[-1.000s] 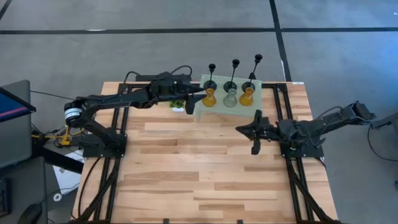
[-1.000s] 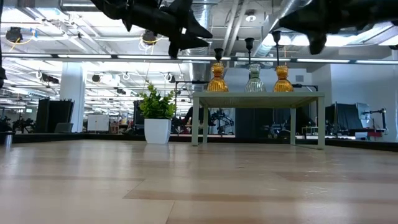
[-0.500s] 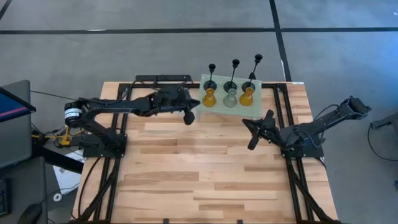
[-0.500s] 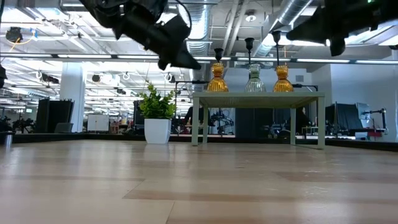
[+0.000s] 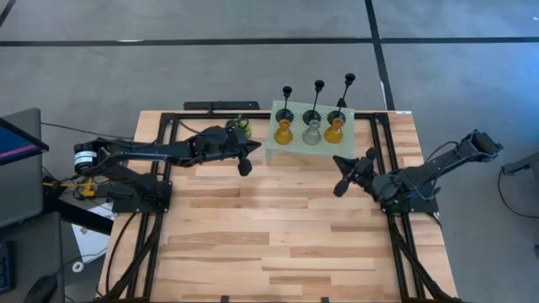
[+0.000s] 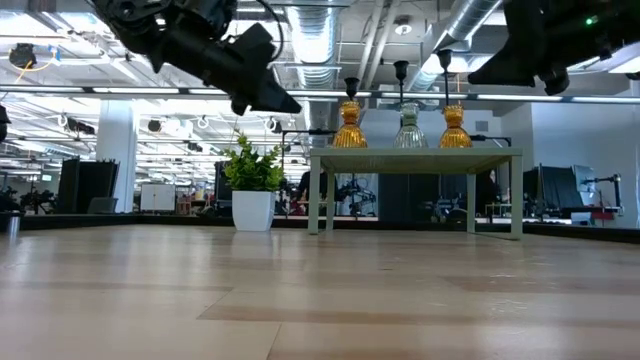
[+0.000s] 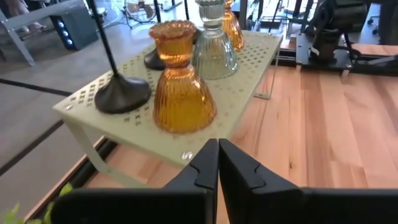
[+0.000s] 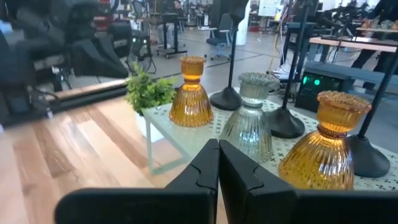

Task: Pick & Place candle stick holders
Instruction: Adjust the gold glass candle holder on the shelf

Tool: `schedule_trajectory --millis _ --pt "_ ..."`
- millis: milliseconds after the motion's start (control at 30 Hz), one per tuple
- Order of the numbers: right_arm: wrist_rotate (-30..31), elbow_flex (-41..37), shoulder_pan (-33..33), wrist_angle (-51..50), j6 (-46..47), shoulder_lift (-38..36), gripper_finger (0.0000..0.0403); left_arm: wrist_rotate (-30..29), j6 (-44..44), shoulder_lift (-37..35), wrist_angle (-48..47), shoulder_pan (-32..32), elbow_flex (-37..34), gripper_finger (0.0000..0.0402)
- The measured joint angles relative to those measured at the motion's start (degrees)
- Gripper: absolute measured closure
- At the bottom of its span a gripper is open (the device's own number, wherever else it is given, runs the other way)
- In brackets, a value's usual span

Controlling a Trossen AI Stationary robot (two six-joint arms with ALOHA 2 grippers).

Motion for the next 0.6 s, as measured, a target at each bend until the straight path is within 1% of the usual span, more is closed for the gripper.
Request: schedule_trajectory --millis 233,367,467,533,600 --pt "0.1 0.0 1.1 -5.0 -0.1 0.0 0.0403 0.0 -0.3 -5.4 1.8 0.0 -5.5 0.0389" --pt "0.3 0.0 -0.9 -5.7 -0.1 0.0 0.0403 0.0 -0.4 -7.7 2.4 0.0 -8.4 0.0389" --pt "-0.4 0.0 -3.0 -5.4 -0.1 0.0 0.0403 0.0 -2.6 -8.8 2.7 0.0 -10.4 0.0389" --pt "-3.3 1.2 -4.2 -5.7 -0.1 0.0 0.0403 0.4 -3.8 -9.2 2.6 0.0 -11.5 0.0389" --pt "-8.2 3.6 -5.3 -5.6 -0.2 0.0 0.0403 1.8 -4.4 -9.5 2.9 0.0 -12.2 0.0389"
